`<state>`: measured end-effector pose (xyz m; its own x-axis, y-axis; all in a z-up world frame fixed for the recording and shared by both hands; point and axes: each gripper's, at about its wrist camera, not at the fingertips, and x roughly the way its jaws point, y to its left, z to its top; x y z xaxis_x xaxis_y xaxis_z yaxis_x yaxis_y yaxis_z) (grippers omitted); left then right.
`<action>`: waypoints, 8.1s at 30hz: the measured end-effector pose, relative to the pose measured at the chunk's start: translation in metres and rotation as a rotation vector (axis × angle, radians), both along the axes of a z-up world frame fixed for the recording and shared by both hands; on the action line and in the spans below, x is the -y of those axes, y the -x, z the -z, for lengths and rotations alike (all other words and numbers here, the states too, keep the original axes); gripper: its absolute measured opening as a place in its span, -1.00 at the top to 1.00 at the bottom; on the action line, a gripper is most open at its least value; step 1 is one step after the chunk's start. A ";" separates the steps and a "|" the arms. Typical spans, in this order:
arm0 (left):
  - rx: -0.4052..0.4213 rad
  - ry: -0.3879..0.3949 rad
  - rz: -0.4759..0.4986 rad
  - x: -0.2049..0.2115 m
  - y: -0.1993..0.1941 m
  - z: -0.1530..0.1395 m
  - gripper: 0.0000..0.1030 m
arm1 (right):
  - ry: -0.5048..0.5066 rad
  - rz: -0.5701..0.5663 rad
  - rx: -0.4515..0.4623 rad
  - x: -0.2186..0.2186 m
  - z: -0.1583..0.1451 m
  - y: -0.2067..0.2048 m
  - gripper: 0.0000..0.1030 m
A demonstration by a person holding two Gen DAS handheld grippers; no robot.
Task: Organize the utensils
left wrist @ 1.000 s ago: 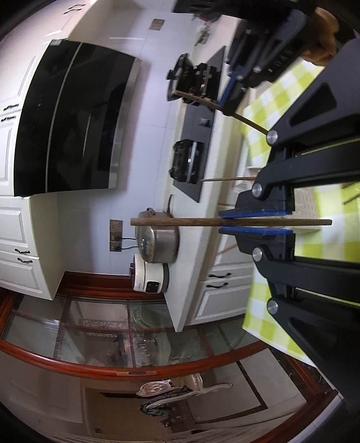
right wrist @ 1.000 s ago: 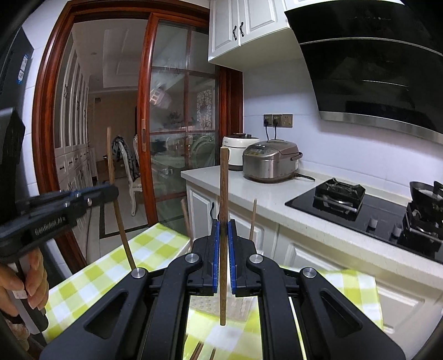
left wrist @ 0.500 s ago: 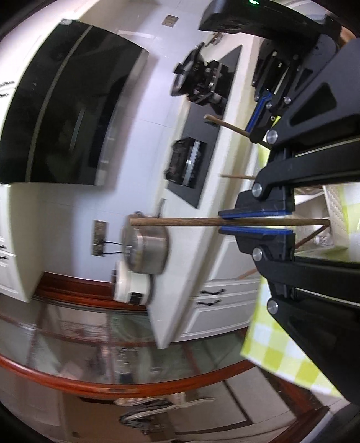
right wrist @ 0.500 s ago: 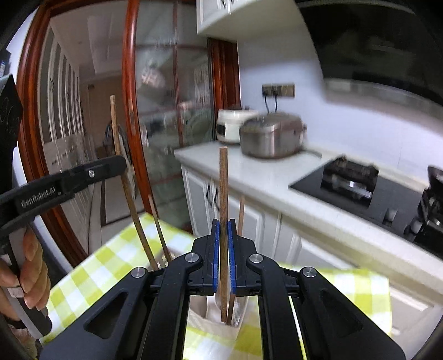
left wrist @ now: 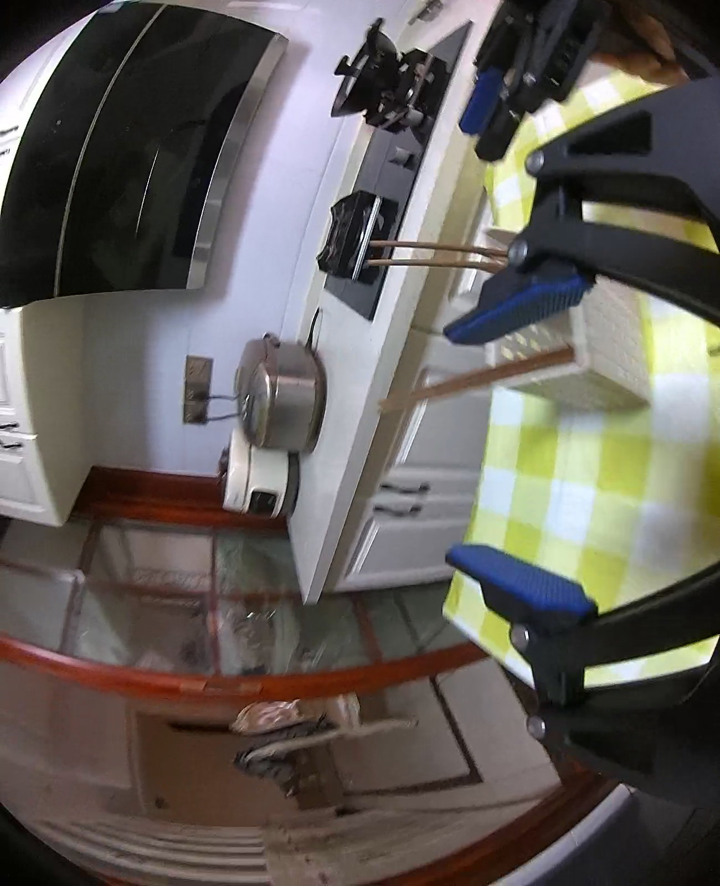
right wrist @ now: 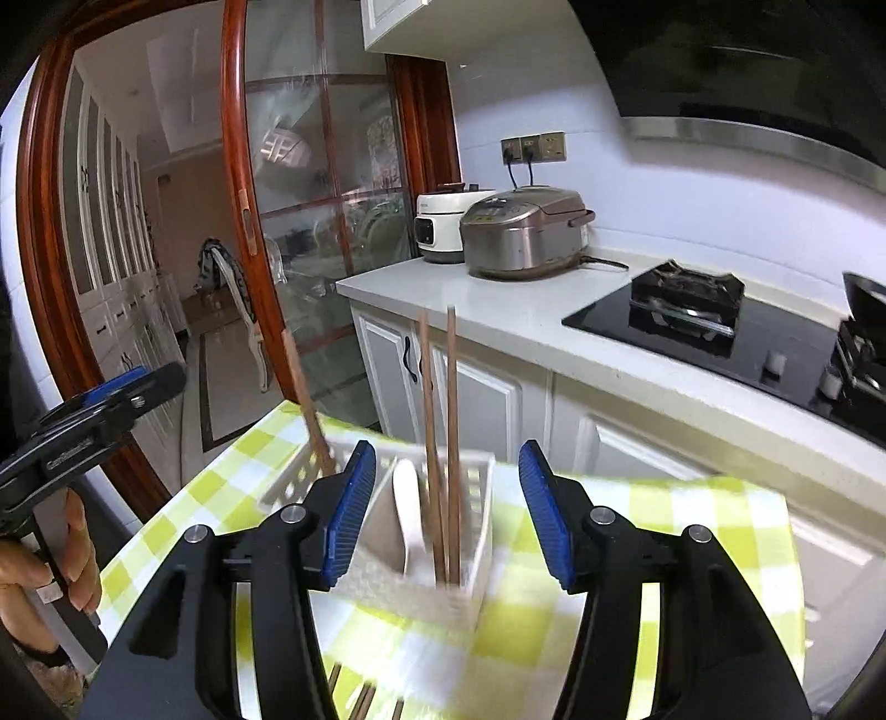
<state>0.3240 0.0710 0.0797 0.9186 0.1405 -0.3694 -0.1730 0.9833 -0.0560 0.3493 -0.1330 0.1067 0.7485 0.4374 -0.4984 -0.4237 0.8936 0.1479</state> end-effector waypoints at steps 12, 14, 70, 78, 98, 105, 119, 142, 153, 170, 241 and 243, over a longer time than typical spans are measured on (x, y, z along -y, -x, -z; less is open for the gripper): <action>-0.064 -0.062 0.018 0.024 0.096 0.072 -0.88 | 0.028 0.000 -0.084 0.006 0.079 0.094 -0.03; -0.079 -0.061 0.018 0.027 0.102 0.079 -0.88 | 0.026 0.003 -0.097 0.005 0.088 0.103 -0.03; -0.291 -0.020 0.074 0.034 0.128 0.161 -0.88 | 0.291 -0.027 -0.288 -0.044 0.165 0.113 0.86; -0.378 -0.002 0.134 0.049 0.108 0.164 -0.82 | 0.194 -0.001 -0.323 -0.019 0.164 0.113 0.88; -0.538 0.016 0.159 0.097 0.043 0.187 0.09 | 0.109 -0.031 -0.363 -0.002 0.166 0.114 0.88; -0.547 0.007 0.152 0.093 0.045 0.190 0.37 | 0.093 -0.028 -0.370 0.002 0.166 0.114 0.87; -0.541 -0.012 0.227 0.103 0.042 0.191 0.80 | 0.242 -0.059 -0.320 -0.015 0.165 0.115 0.86; -0.320 0.074 0.266 0.072 0.095 0.122 0.88 | 0.039 -0.021 -0.158 0.010 0.107 0.136 0.87; -0.219 0.040 0.275 0.074 0.126 0.091 0.89 | -0.003 0.005 -0.056 0.018 0.076 0.153 0.87; -0.155 0.013 0.276 0.078 0.145 0.074 0.89 | -0.050 0.023 0.031 0.027 0.056 0.168 0.87; -0.026 -0.043 0.285 0.070 0.157 0.020 0.89 | -0.024 -0.017 0.263 0.010 -0.016 0.173 0.87; -0.023 -0.046 0.286 0.068 0.154 0.017 0.89 | -0.023 -0.017 0.266 0.008 -0.017 0.170 0.87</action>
